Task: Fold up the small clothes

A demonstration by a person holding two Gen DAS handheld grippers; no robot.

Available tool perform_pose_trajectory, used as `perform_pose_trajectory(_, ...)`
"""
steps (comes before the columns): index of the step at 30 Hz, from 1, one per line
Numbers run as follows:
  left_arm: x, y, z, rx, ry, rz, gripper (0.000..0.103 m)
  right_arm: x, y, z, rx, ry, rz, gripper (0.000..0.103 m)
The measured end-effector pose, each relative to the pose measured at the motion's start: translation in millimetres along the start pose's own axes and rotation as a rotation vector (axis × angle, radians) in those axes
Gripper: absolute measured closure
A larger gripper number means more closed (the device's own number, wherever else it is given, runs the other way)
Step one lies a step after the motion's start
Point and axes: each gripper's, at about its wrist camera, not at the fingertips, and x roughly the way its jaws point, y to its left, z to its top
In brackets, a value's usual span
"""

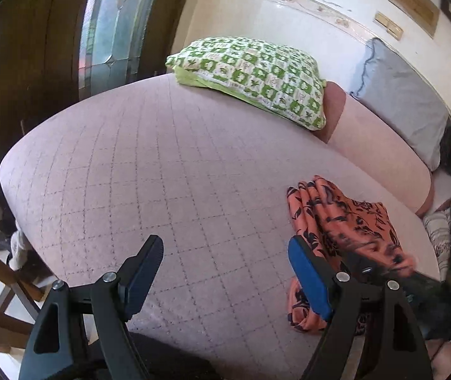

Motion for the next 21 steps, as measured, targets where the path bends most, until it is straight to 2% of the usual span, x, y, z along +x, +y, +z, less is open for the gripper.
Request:
perform_pose_trajectory(1,0,-1,0,0.006,0.001,0.0,0.021,4,-3,-12,-0.006,0.018,0.031,0.061)
perform_pose_trajectory(2,0,-2,-1,0.007,0.003,0.002,0.021,11,-7,-16,-0.005,0.039,0.08,0.057)
perform_pose_trajectory(4,-1,-2,-1,0.007,0.011,0.004,0.021,16,-15,-20,0.031,0.037,0.117,0.057)
perform_pose_trajectory(7,-4,-3,-2,0.01,0.009,0.006,0.021,-2,-28,-10,0.127,-0.011,0.21,0.062)
perform_pose_trajectory(9,-4,-5,-3,0.012,0.013,0.007,0.021,-5,-29,-5,0.134,-0.028,0.278,0.062)
perform_pose_trajectory(10,-4,-8,-2,0.021,0.017,0.005,0.021,-3,-31,-5,0.133,-0.012,0.294,0.058)
perform_pose_trajectory(12,-5,-17,-2,0.043,0.03,-0.028,0.021,-4,-48,-12,0.208,-0.009,0.318,0.046)
perform_pose_trajectory(14,-6,-32,-5,0.073,0.047,-0.068,0.021,-21,-77,-21,0.325,-0.075,0.318,0.039)
perform_pose_trajectory(17,0,-55,-12,0.091,0.11,-0.147,0.021,-49,-112,-30,0.41,-0.161,0.278,0.029)
perform_pose_trajectory(19,7,-74,-22,0.099,0.161,-0.217,0.021,-62,-129,-36,0.441,-0.186,0.253,0.027)
perform_pose_trajectory(21,17,-86,-29,0.077,0.219,-0.254,0.021,-66,-149,-41,0.468,-0.189,0.246,0.027)
